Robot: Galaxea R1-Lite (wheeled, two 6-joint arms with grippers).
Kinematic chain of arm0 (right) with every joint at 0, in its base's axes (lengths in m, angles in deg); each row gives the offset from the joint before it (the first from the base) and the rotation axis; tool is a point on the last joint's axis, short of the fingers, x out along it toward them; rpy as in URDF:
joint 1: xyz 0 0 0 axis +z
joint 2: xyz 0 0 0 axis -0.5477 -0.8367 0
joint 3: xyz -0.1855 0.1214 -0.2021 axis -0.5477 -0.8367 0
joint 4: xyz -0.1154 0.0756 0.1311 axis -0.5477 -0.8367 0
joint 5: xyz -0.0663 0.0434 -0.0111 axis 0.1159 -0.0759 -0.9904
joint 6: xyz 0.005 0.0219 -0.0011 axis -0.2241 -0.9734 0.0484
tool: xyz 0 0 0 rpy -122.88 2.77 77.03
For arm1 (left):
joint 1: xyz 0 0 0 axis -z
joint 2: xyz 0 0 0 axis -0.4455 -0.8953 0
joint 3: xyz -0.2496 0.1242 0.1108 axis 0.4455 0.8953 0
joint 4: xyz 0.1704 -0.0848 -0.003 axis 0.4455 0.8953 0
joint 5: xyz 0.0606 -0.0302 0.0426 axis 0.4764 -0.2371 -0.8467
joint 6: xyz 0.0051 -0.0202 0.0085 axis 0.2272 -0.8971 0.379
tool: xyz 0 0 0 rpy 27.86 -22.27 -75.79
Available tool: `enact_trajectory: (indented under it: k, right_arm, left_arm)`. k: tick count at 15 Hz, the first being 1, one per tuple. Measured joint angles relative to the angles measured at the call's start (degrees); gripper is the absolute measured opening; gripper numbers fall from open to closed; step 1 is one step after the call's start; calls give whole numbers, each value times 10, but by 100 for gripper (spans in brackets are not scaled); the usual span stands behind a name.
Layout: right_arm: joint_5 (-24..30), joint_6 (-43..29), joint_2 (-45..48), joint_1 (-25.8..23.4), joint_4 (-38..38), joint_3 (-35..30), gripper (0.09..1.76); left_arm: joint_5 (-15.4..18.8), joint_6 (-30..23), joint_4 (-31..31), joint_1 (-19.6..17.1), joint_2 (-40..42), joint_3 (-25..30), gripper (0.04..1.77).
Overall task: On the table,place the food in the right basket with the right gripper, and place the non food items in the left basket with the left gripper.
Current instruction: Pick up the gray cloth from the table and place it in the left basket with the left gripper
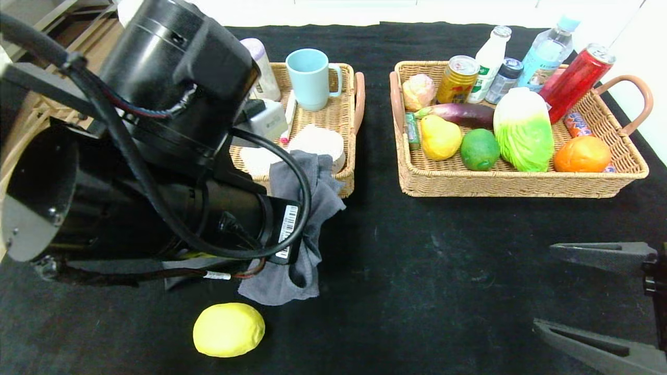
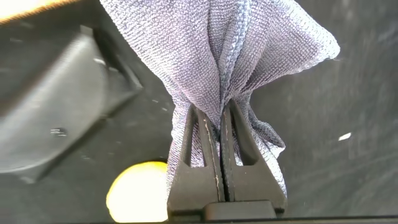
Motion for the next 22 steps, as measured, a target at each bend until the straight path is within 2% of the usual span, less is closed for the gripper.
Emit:
enact_trajectory:
  k: [4,6,11,16,22]
  right_arm:
    - [0,1,-5,0,0,-1,171]
    - [0,1,-8,-1,1,-1,171]
    - [0,1,-8,0,1,-1,171]
    - [-1,4,-9,0,2,-1,171]
    - [-1,4,-9,0,2,-1,171]
  left_arm:
    - [-5,40,-36,-30,12,-1,12]
    - [-6,41,-42,-47,15,-4,12]
    - [-4,46,-125,-103,17,-21,12]
    - [-1,44,-177,-146,10,-37,12]
    - [2,43,-208,-189,-20,-68,12]
